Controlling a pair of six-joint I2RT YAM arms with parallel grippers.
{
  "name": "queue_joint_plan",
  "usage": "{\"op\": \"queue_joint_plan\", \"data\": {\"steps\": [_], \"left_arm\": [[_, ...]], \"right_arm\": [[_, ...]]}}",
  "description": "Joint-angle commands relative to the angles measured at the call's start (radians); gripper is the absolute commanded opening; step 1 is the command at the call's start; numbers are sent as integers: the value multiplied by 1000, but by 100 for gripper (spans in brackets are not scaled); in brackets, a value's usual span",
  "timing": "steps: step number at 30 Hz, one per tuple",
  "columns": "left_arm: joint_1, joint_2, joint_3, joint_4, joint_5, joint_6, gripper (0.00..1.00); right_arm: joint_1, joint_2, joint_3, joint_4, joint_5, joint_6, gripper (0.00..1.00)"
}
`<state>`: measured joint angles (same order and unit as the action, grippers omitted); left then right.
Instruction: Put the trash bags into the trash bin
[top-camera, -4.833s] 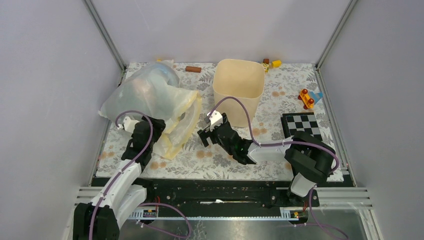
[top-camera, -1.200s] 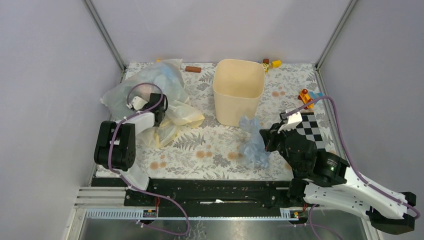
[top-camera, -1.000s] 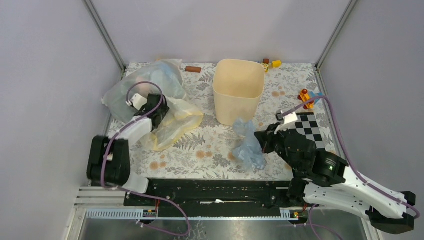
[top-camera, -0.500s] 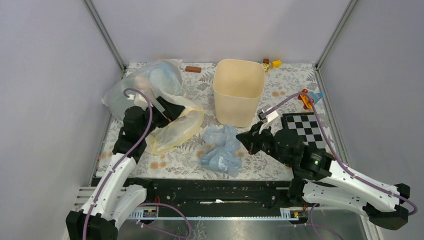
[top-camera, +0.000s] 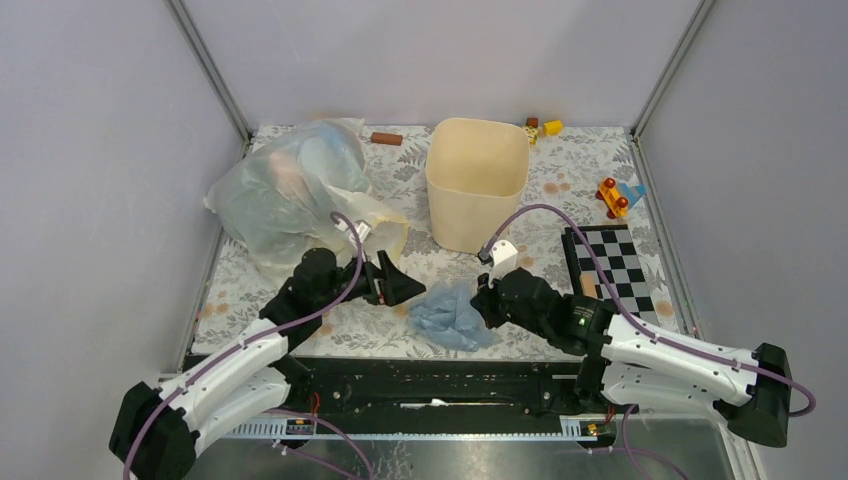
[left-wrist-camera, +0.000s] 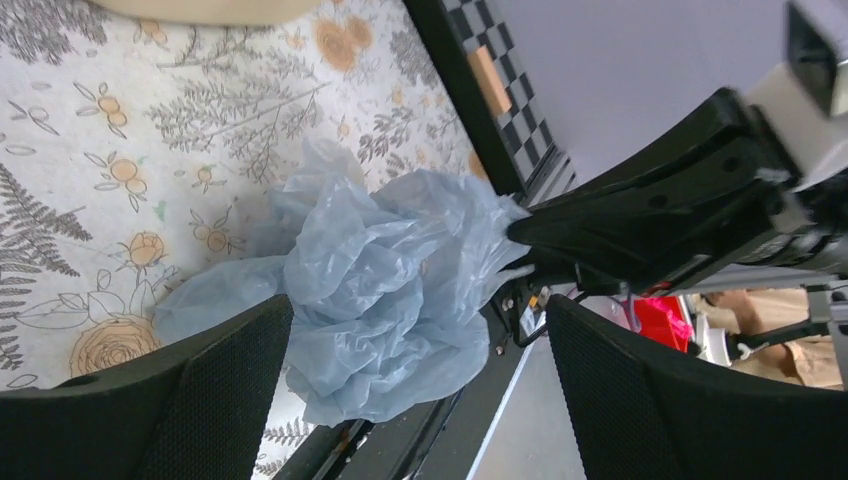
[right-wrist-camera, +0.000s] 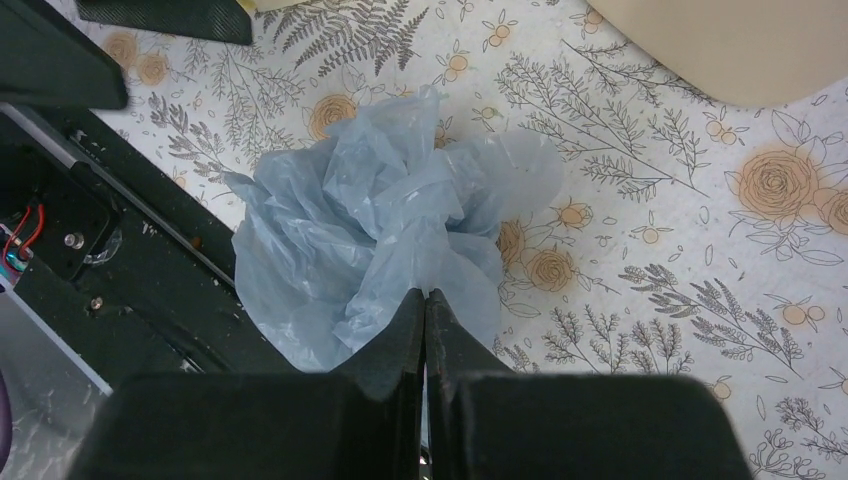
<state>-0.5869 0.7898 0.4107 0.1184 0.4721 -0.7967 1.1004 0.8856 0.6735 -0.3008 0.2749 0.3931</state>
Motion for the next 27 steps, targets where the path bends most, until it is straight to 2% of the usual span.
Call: {"op": "queue_joint_plan", "data": {"steps": [1, 11, 16, 18, 20, 21, 22, 23, 24, 25, 27], "left_arm": [[-53, 74, 46, 64, -35, 64, 98], [-126, 210, 102, 85, -99, 117, 92], [-126, 269, 91, 177, -78, 113, 91], [-128, 296, 82, 227, -59, 98, 86], [-129, 321, 70, 281, -19, 77, 71], [-129, 329, 61, 327, 15, 64, 56], [-129, 332, 54, 348, 36, 57, 47], [-129, 331, 51, 364, 46, 56, 23], [-129, 325, 54, 348, 39, 62, 8], [-129, 311, 59, 309, 10, 72, 0], [-128, 263, 80, 202, -81, 104, 0]], "right_arm": [[3, -4, 16, 32, -45, 2, 0], [3, -95, 40, 73, -107, -31, 0], [2, -91, 58, 74, -111, -40, 0], [2, -84, 62, 74, -112, -39, 0], [3, -79, 66, 73, -110, -38, 0], [3, -77, 68, 73, -109, -38, 0], [3, -76, 70, 73, -107, -39, 0], [3, -76, 72, 74, -102, -39, 0], [3, -78, 72, 74, -94, -36, 3], [3, -81, 72, 72, -82, -36, 13], [3, -88, 71, 66, -60, -34, 38]]}}
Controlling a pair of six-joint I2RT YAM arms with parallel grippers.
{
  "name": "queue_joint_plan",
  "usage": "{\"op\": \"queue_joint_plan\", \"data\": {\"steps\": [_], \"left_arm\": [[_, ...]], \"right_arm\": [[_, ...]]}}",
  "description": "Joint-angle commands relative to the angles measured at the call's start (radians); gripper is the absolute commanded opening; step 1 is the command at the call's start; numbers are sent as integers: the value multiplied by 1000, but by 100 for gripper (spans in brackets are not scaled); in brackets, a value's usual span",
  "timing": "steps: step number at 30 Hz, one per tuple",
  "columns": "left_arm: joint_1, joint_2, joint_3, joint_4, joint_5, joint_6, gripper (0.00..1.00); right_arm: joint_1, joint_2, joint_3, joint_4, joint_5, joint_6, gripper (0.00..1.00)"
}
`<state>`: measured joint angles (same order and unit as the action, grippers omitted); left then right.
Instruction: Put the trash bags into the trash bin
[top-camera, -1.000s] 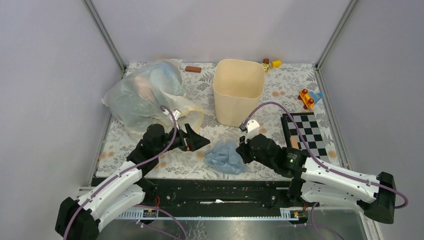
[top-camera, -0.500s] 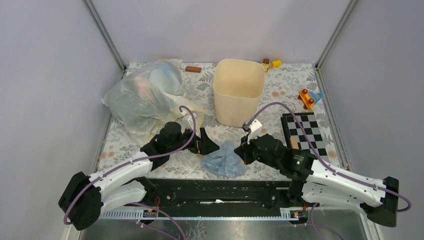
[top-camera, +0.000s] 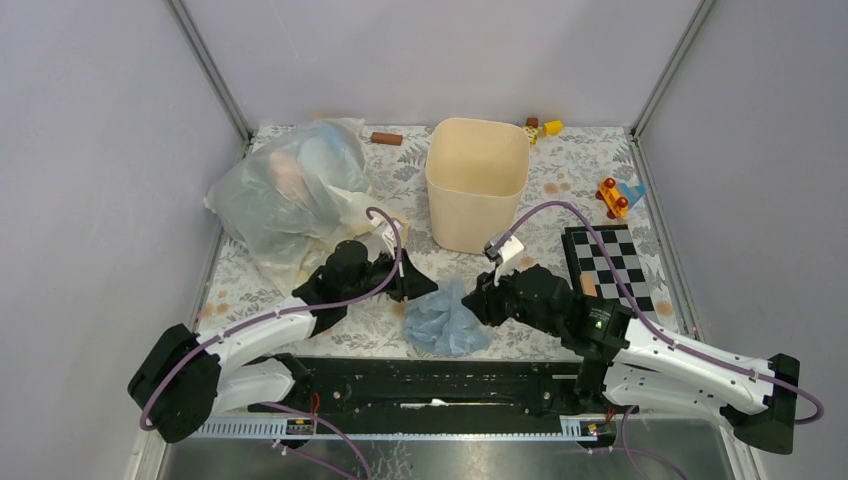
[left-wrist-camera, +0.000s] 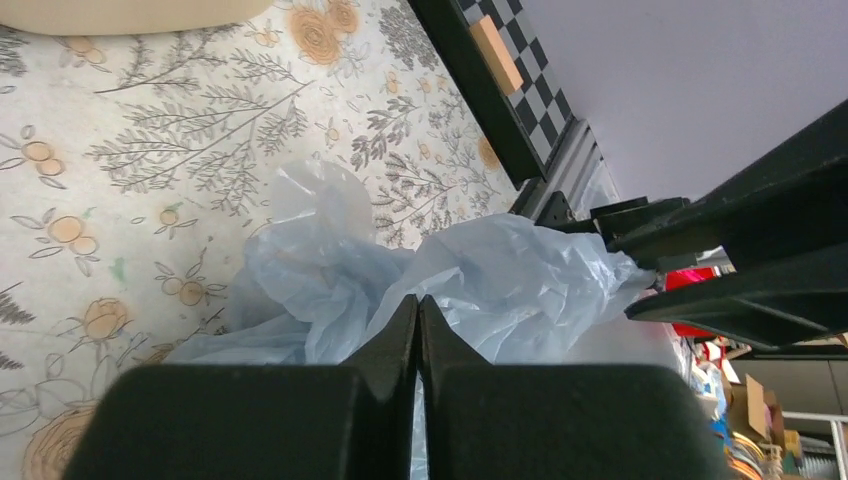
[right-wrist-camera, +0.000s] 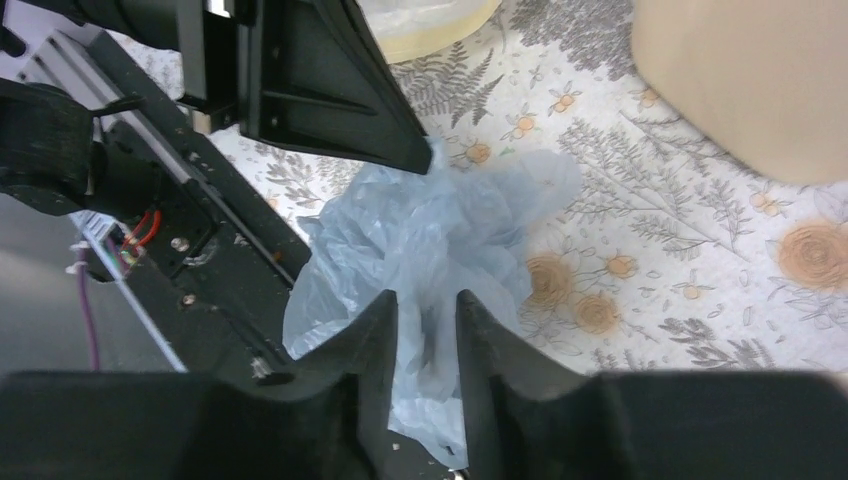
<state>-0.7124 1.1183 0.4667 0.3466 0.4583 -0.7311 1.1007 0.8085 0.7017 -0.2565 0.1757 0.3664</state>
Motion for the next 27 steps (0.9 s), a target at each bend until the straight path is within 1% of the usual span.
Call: {"op": "queue_joint_plan", "data": {"steps": [1, 4, 6, 8, 9, 10, 12, 13, 16, 17, 19, 21, 23, 25, 26, 27], "left_arm": [[-2, -97, 37, -86, -123, 56, 0], [-1, -204, 86, -250, -265, 80, 0], [-2, -269, 124, -333, -326, 87, 0], [-2, -317, 166, -408, -365, 91, 0], [-2, -331, 183, -443, -380, 88, 0], [-2, -341, 201, -476, -393, 83, 0], [-2, -343, 235, -533, -406, 62, 0], [-2, -339, 251, -556, -409, 49, 0], [-2, -326, 302, -594, -398, 13, 0], [-2, -326, 320, -602, -398, 1, 0], [-2, -331, 348, -616, -414, -15, 0], [-2, -342, 382, -666, -477, -33, 0], [-1, -357, 421, -709, -514, -37, 0], [-1, -381, 455, -736, -525, -39, 0], [0, -396, 464, -744, -524, -44, 0], [-1, -411, 469, -747, -521, -51, 0]], "right_arm": [[2, -14, 40, 16, 54, -5, 47], [2, -18, 29, -2, 85, 3, 72], [2, -18, 18, -6, 93, 8, 82], [2, -12, 10, -2, 77, 11, 89], [2, -6, 3, 9, 47, 7, 95], [2, 4, -4, 29, -19, -6, 99], [10, 51, -10, 69, -161, -21, 100], [33, 80, -3, 72, -149, -19, 100], [135, 187, 40, 41, 103, -57, 100], [144, 226, 58, 39, 132, -76, 100], [146, 291, 73, 63, 123, -99, 100], [146, 341, 70, 112, 129, -112, 100], [146, 380, 65, 145, 207, -110, 100], [146, 408, 48, 191, 326, -106, 100], [146, 416, 42, 220, 364, -112, 100], [145, 420, 39, 243, 366, -119, 100]]}}
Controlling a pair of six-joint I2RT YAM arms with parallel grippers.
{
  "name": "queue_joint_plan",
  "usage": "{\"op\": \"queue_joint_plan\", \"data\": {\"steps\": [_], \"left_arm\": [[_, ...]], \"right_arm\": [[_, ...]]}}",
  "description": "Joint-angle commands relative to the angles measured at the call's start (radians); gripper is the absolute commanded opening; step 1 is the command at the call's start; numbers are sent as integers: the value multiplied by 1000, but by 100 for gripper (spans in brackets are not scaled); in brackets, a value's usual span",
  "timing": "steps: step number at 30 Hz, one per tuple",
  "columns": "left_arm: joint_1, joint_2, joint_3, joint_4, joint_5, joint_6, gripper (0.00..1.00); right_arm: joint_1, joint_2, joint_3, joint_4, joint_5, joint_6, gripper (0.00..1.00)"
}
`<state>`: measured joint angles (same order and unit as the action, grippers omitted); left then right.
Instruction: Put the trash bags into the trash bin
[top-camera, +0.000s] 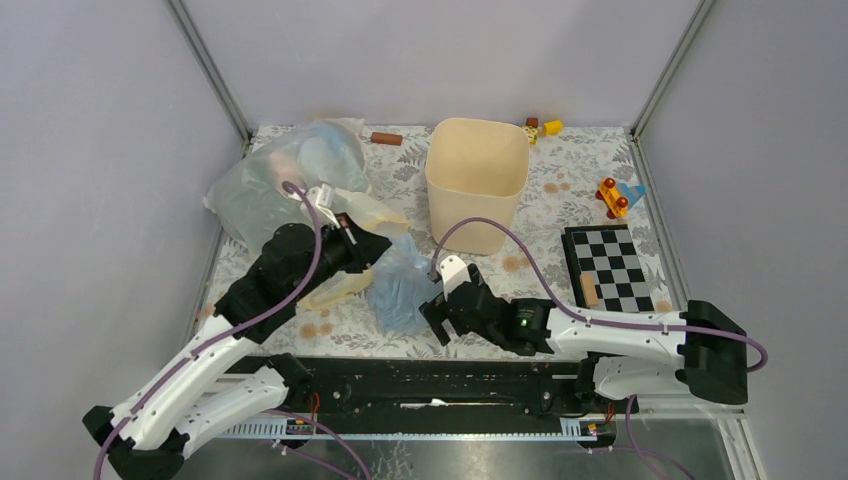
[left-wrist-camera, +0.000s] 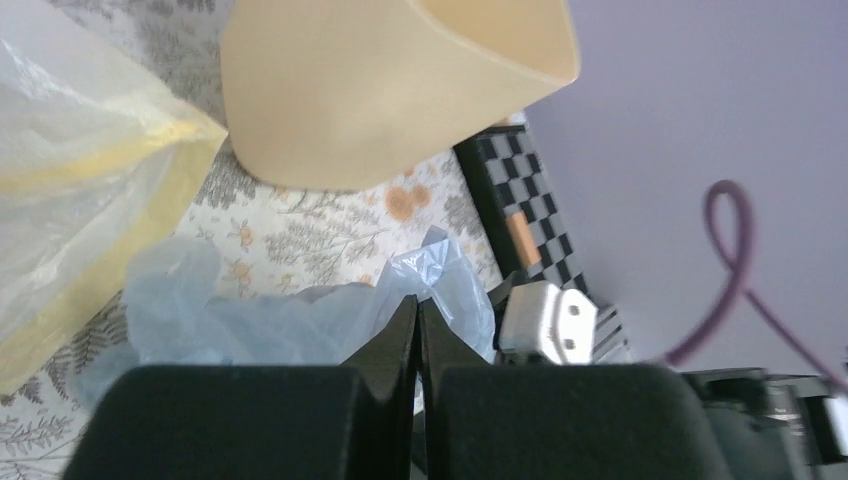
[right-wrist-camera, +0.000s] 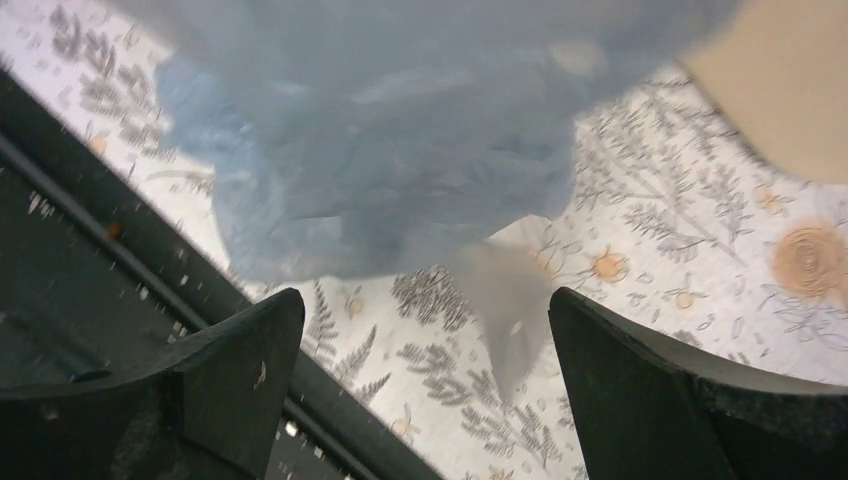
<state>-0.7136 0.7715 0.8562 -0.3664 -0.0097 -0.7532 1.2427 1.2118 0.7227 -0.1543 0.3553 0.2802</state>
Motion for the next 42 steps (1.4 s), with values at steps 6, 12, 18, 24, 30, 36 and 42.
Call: {"op": "queue_joint_plan", "data": {"steps": [6, 12, 18, 24, 30, 36, 42], "left_arm": [[1, -120, 66, -30, -39, -99, 0], [1, -206, -87, 87, -51, -230, 0], [0, -211, -130, 133, -53, -300, 0], [1, -236, -190, 193, -38, -374, 0], [0, -249, -98, 75, -67, -322, 0], [0, -270, 117, -133, -152, -186, 0], [0, -301, 200, -268, -251, -113, 0]], "right_arm": [[3, -48, -45, 328, 134, -20, 100], [3, -115, -190, 593, 4, 17, 100], [34, -5, -120, 574, -52, 23, 100], [138, 188, -32, 545, 357, 27, 100], [93, 277, -58, 455, 554, 168, 100], [-106, 111, -339, 694, 312, 255, 62], [-118, -57, -428, 655, 388, 195, 0]]}}
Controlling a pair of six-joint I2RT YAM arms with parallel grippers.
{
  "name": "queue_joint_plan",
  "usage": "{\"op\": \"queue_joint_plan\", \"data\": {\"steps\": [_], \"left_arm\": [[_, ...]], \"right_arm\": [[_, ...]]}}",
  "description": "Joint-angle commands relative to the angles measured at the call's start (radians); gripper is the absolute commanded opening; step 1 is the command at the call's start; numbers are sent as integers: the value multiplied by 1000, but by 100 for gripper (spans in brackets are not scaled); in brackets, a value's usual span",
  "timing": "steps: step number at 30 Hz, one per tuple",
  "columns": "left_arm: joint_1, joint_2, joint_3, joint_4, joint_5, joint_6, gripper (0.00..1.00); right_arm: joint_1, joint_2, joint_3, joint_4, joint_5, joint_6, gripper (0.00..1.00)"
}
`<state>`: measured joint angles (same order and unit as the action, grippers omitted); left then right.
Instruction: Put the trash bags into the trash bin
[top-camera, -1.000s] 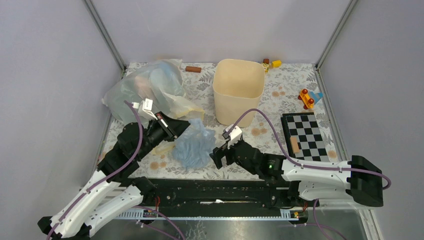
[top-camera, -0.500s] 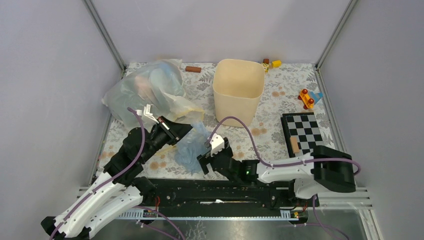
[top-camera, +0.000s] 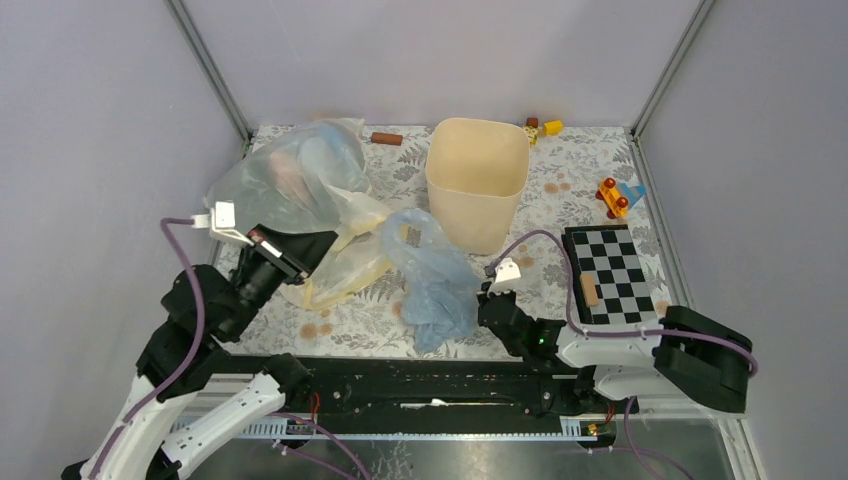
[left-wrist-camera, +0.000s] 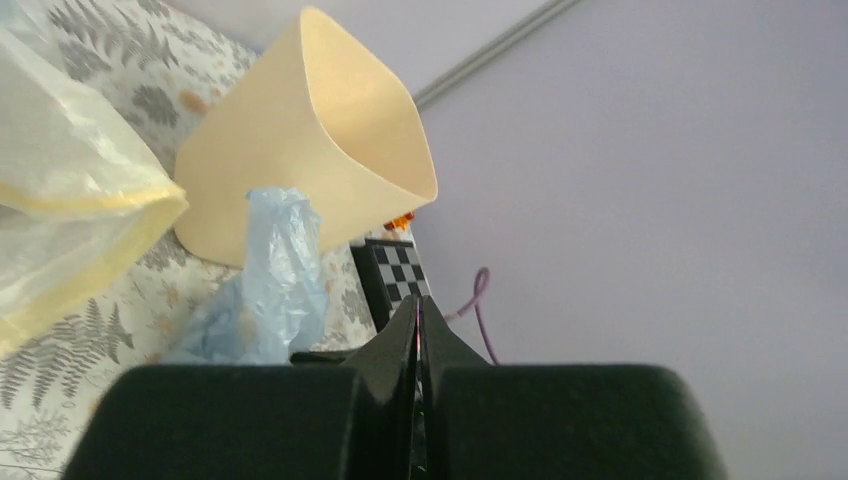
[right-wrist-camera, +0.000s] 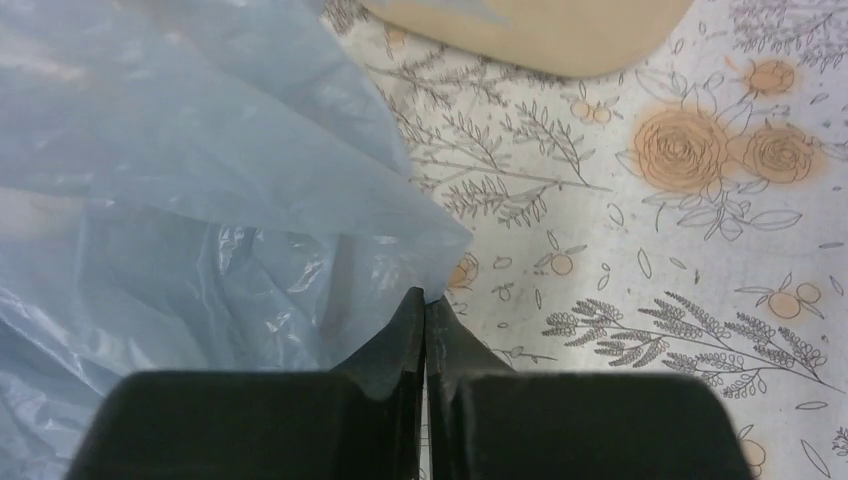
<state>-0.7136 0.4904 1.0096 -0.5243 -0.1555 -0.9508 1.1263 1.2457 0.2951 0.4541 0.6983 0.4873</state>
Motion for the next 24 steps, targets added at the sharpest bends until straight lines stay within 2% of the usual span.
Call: {"op": "queue_joint_plan", "data": {"steps": [1, 4, 6, 7, 8, 11, 12, 15, 18, 20, 24], "left_arm": [[-1, -26, 52, -129, -143, 100, 0], [0, -36, 48, -171, -211, 134, 0], [-1, -39, 13, -154, -189, 153, 0], [-1, -38, -15, -126, -149, 170, 5], [-1, -35, -43, -88, -91, 188, 14], [-1, -4, -131, 17, 72, 217, 55], [0, 14, -151, 37, 106, 216, 65], [-1, 78, -189, 48, 150, 199, 81], [-1, 99, -232, 48, 111, 173, 94], [0, 88, -263, 53, 50, 145, 99], [0, 34, -337, 114, -14, 109, 99]], "right_arm": [[-2, -114, -5, 17, 74, -5, 0], [-10, -173, -16, -59, 125, 28, 1], [-11, -210, -24, -64, 102, 10, 2], [-11, -227, -27, -52, 80, -10, 3], [-11, -242, -31, -35, 54, -34, 3], [-11, -264, -30, -15, 11, -79, 7], [-11, -262, -24, -22, 3, -90, 7], [-11, -244, 8, -68, -12, -106, 10], [-11, -217, 40, -108, -28, -113, 11], [-11, -203, 47, -114, -34, -115, 11], [-11, -194, 46, -113, -50, -115, 12]]}}
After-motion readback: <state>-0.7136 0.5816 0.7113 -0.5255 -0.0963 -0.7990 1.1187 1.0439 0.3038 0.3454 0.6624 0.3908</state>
